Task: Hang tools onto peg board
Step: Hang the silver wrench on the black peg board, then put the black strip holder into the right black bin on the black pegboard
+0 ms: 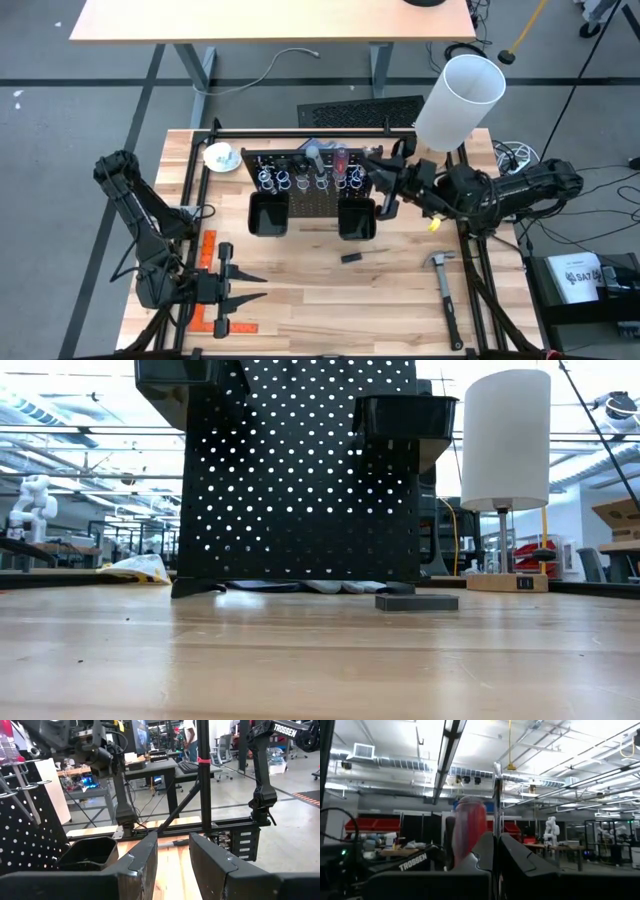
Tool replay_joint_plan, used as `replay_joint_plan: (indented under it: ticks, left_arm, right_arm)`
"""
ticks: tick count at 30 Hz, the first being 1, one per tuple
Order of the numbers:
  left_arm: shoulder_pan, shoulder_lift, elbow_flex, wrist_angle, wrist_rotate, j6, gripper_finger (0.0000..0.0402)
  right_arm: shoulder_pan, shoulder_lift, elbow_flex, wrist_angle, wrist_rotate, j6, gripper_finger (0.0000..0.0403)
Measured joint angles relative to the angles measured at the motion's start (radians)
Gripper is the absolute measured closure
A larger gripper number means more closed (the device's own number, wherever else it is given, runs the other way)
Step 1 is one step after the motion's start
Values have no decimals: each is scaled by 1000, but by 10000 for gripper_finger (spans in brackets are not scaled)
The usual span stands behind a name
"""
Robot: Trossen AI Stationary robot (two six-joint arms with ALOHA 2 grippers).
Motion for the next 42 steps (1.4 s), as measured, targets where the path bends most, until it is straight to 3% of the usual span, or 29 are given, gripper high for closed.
replay_joint_plan:
  ticks: [22, 30, 42]
  left_arm:
    - [-1, 0, 0, 0, 17, -2, 281]
    - [-1, 0, 0, 0, 28, -3, 281]
    - [-1, 0, 0, 0, 28, -5, 281]
  right_arm:
    - [-9, 56, 0, -34, 32, -6, 397]
    - [-9, 56, 0, -42, 33, 0, 359]
    - [22, 36, 0, -9, 24, -64, 352]
